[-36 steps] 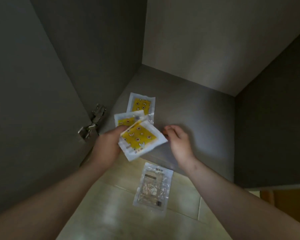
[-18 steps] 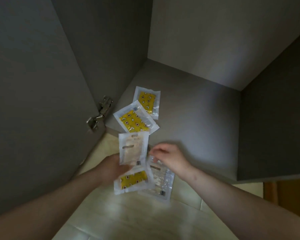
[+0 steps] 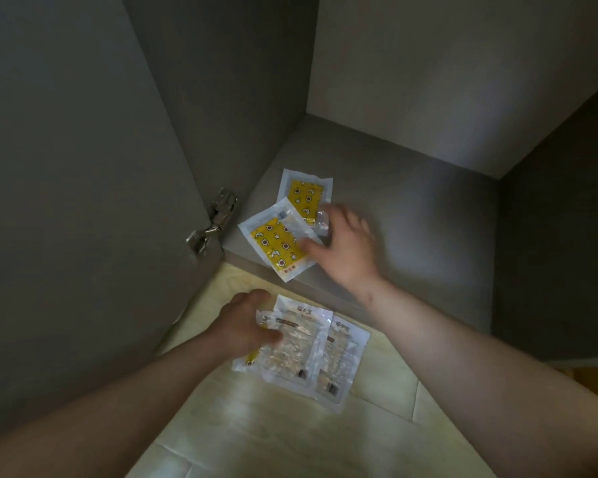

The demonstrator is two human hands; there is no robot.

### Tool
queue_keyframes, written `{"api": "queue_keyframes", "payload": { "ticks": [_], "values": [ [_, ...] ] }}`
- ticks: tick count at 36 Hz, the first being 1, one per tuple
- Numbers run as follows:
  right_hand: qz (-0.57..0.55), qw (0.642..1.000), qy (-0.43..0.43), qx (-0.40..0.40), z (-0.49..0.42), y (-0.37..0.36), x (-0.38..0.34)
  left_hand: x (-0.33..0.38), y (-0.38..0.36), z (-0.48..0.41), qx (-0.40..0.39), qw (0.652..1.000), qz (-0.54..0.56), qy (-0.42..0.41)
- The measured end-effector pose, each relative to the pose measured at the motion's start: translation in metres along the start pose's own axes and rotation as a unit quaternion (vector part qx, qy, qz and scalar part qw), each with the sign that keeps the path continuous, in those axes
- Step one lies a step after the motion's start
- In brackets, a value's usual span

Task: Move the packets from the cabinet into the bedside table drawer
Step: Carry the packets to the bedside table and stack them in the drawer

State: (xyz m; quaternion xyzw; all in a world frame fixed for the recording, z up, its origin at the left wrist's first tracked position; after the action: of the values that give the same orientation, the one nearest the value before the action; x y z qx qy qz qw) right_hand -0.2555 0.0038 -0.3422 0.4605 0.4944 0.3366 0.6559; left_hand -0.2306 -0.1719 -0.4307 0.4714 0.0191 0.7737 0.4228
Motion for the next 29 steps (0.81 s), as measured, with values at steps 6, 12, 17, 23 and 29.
{"api": "queue_keyframes", "payload": {
  "ticks": [6, 12, 17, 23, 29],
  "values": [
    [0.094, 0.979, 0.022, -0.182, -0.031, -0.045, -0.017, -0.004, -0.006, 0.005, 0.017, 0.996, -0.088, 0.004],
    [0.161, 0.965, 0.089, -0.185, -0.019, -0.047, -0.001, -0.017, 0.008, 0.004, 0.079, 0.972, 0.176, 0.134],
    [0.166, 0.964, 0.148, -0.149, 0.017, -0.050, 0.016, -0.018, 0.025, 0.001, 0.164, 0.910, 0.336, 0.180],
    [0.094, 0.955, 0.235, 0.152, 0.040, -0.043, 0.006, 0.010, 0.025, 0.002, 0.180, 0.871, 0.441, 0.121],
    [-0.014, 0.984, 0.180, 0.003, 0.025, -0.045, -0.010, 0.038, 0.053, -0.005, 0.297, 0.927, 0.229, -0.013]
  ]
}}
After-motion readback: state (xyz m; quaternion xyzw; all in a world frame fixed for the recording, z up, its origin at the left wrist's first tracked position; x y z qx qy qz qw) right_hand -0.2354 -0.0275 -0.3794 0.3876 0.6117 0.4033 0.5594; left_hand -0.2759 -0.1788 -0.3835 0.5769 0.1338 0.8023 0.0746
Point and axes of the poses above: each hand's wrist, its own z-axis away from the middle knuckle, its own y-axis out of the back of the hand, x = y × z, the point moved 6 cm from there along -z, towards the middle knuckle, and after that the axes turned 14 degrees about z, right-handed, at the moved point
